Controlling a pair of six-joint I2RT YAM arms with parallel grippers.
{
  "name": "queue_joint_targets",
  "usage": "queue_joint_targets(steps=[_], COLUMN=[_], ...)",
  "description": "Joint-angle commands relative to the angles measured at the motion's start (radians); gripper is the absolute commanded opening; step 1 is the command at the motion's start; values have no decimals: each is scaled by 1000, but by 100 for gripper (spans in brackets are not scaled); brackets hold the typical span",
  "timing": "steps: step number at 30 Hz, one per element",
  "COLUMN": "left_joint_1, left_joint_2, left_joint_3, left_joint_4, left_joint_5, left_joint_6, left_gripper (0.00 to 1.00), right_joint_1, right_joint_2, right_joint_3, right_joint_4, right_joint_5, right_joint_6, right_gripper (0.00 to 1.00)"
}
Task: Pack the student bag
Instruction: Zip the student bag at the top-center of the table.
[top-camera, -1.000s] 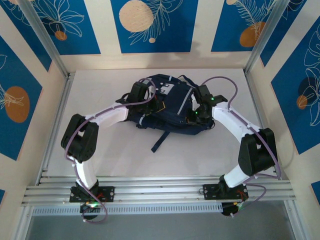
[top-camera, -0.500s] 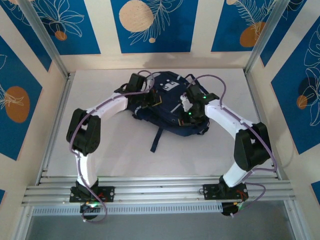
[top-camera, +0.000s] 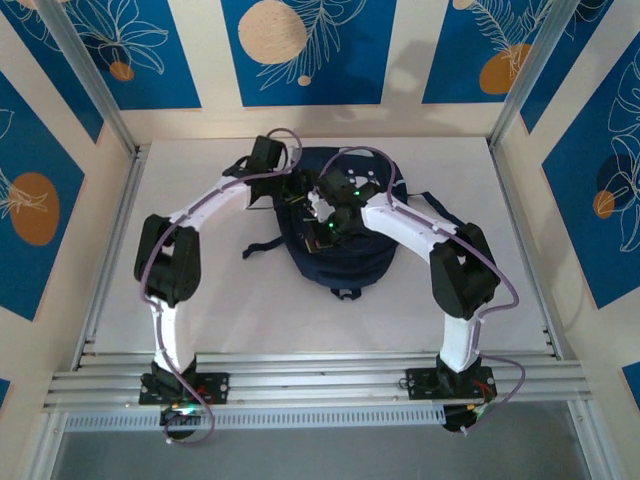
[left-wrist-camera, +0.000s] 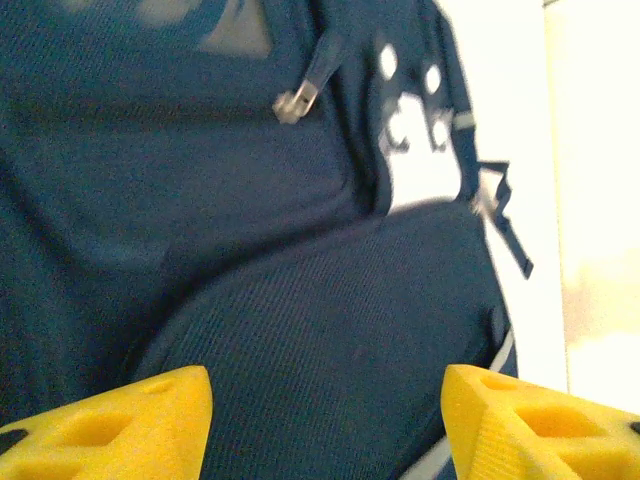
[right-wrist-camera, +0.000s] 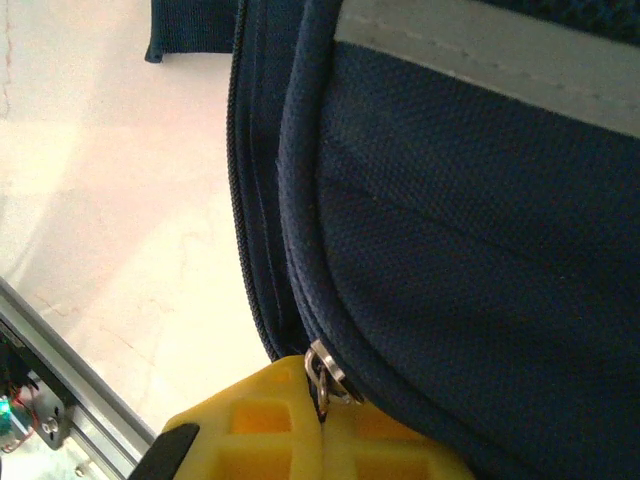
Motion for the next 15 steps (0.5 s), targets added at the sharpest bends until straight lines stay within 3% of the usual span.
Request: queue_joint_targets(steps=[1,7,11,13,15], left_joint_1=[10,3,-28,-53,-68], left_joint_2=[-117,-206,-166,-133,-106], left_joint_3=[-124,-323,-312,-286,-272], left_joint_4=[-46,55,76,74,73], left_joint_5=[-38,-56,-28,-23,-30], left_joint_6=[-29,-135,-152,-143,-138], left_gripper=[62,62,59,53,35], right_joint_1=[-7,0,13,16,19], right_joint_2=[3,-25,-30,-31,-35], right_joint_3=[24,-43,-66,-68,-68], right_joint_4=[30,102,128,127,117], right_joint_5=[-20,-57,-67,-66,-60], right_joint_6=[44,104,124,127,128], right_gripper=[0,0,0,0,0])
